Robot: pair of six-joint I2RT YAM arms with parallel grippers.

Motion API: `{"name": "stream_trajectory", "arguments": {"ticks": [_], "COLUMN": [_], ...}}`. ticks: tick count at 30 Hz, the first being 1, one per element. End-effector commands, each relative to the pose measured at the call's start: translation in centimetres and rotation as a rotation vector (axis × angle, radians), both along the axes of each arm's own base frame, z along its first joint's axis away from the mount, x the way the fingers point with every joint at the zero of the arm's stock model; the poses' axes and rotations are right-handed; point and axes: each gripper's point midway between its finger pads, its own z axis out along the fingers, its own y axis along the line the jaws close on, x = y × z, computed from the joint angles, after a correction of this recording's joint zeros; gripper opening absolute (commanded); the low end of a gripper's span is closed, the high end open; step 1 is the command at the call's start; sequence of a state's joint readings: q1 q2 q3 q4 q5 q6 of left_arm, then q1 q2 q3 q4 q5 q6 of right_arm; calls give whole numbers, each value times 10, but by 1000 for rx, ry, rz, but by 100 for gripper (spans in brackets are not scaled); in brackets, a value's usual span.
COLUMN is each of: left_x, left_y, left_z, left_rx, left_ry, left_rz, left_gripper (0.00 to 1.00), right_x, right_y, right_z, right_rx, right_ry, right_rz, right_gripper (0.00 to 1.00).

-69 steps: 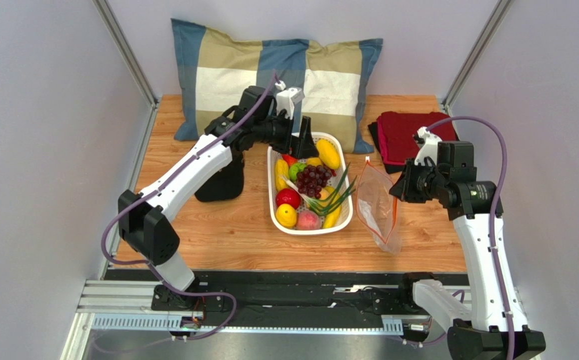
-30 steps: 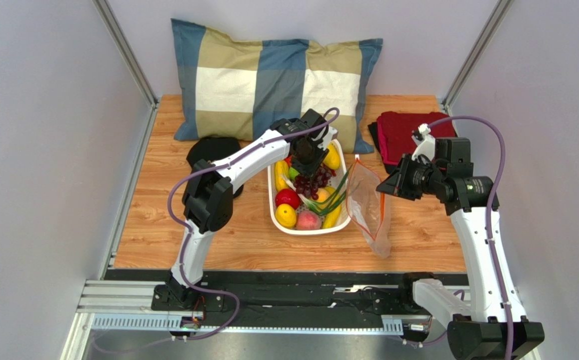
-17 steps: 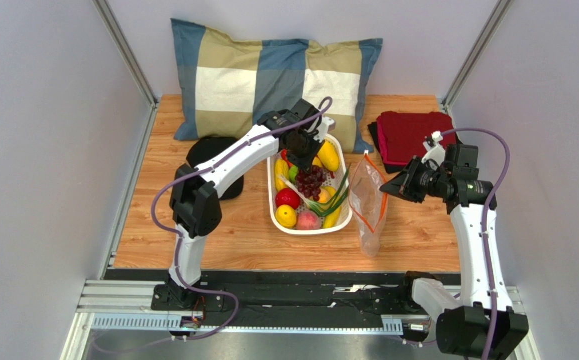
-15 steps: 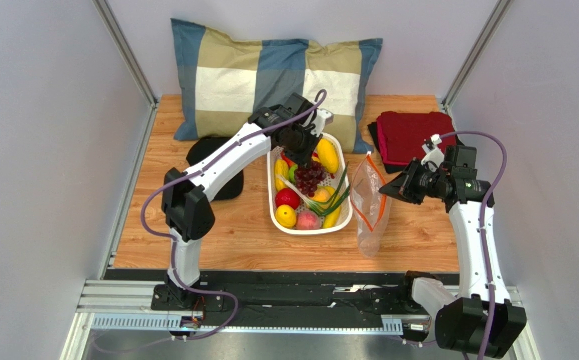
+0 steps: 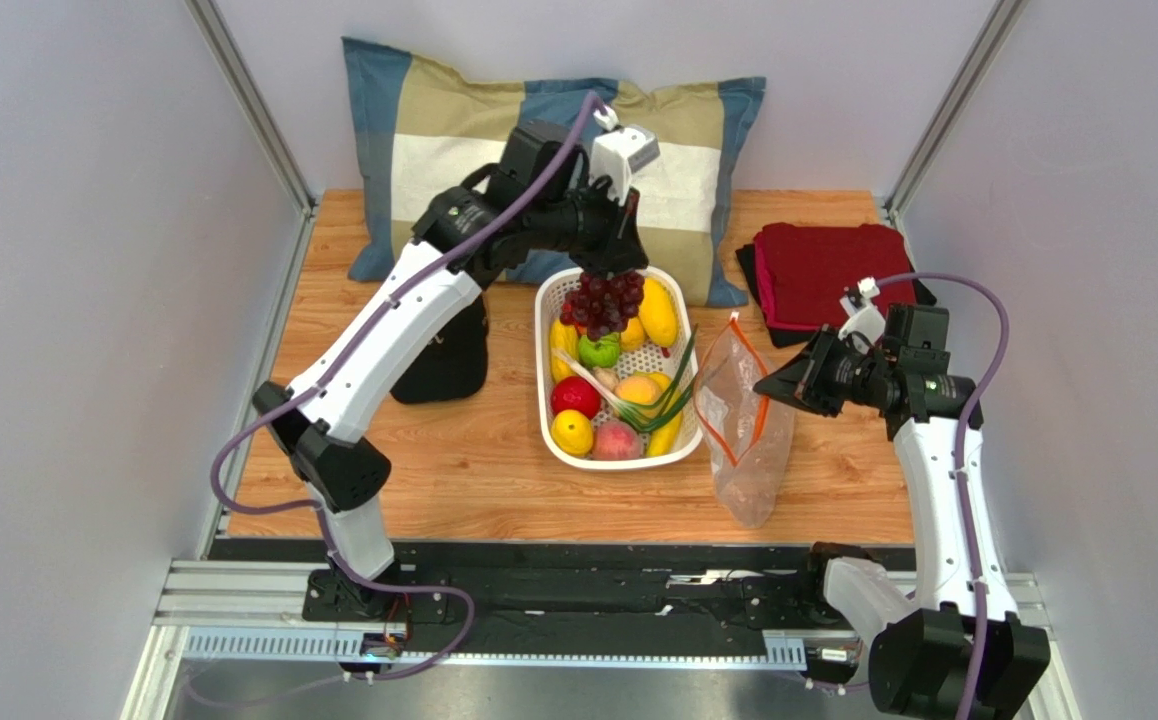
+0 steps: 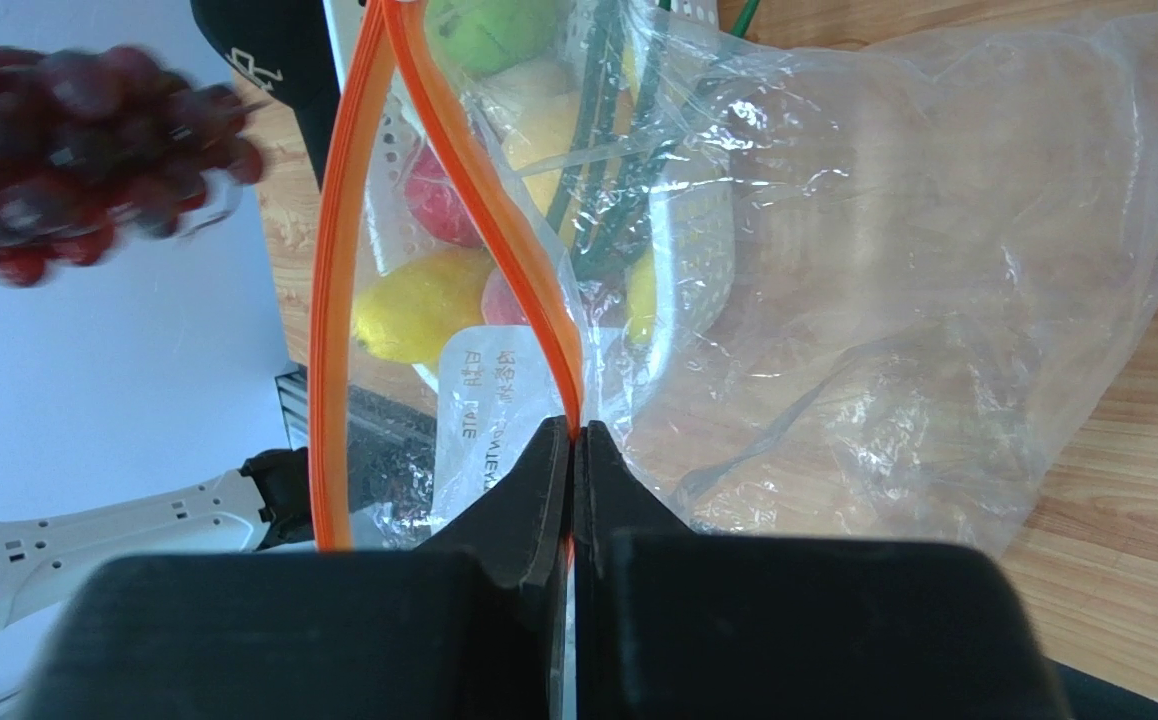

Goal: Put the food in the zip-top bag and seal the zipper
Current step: Pick up the fake fruit from the bin, then place the fake fruit in the zipper food storage bag.

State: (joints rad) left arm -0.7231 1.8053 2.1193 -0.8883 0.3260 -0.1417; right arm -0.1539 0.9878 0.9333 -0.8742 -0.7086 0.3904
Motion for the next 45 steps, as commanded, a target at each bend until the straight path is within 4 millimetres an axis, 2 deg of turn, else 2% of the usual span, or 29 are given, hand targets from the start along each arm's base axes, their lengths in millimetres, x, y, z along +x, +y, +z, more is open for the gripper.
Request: {"name": "stream_trajectory", "arguments": {"ticks": [1, 3, 7, 10, 14, 19, 27, 30, 34, 35, 37, 41, 43, 45], "left_x": [-29, -39, -52, -61, -71, -83, -77, -74, -69, -68, -71, -76, -75, -83], "left_y": [-12, -19, -31, -45, -68, -93, -117, -118, -105, -100, -97, -105, -110, -120], "left_z": [112, 128, 145, 149, 144, 119, 34, -3, -46, -43, -53, -53, -43, -33], "left_rx": [-294, -347, -423, -472, -502, -464, -327, -257, -156, -167, -153, -162, -184, -214], "left_ry": [-158, -160, -135, -95, -35, 0, 156, 244, 308, 297, 315, 352, 343, 331], "left_rz": [-92, -121, -161, -206, -258, -303, -237, -179, -99, -85, -80, -98, -103, -148], "left_gripper": [0, 0, 0, 0, 0, 0, 0, 0, 0, 0, 0, 0, 0, 0], "right_x": [7, 9, 13, 17, 21, 22, 20, 18, 15, 15, 13, 14, 14, 13], "right_y": [0, 1, 2, 5, 10, 13, 16, 17, 16, 16, 18, 25, 29, 31], "right_z": [13, 13, 14, 18, 23, 28, 43, 53, 64, 66, 69, 68, 70, 70], "right_rx": [12, 21, 45, 82, 112, 123, 140, 134, 119, 119, 134, 207, 234, 251], "right_ry": [-69, -68, -68, -73, -77, -83, -116, -147, -189, -192, -201, -185, -181, -174], "right_rz": [-13, -18, -32, -37, -34, -28, -15, -7, -4, -6, 3, 10, 19, 25], "right_gripper": [0, 0, 0, 0, 0, 0, 0, 0, 0, 0, 0, 0, 0, 0]}}
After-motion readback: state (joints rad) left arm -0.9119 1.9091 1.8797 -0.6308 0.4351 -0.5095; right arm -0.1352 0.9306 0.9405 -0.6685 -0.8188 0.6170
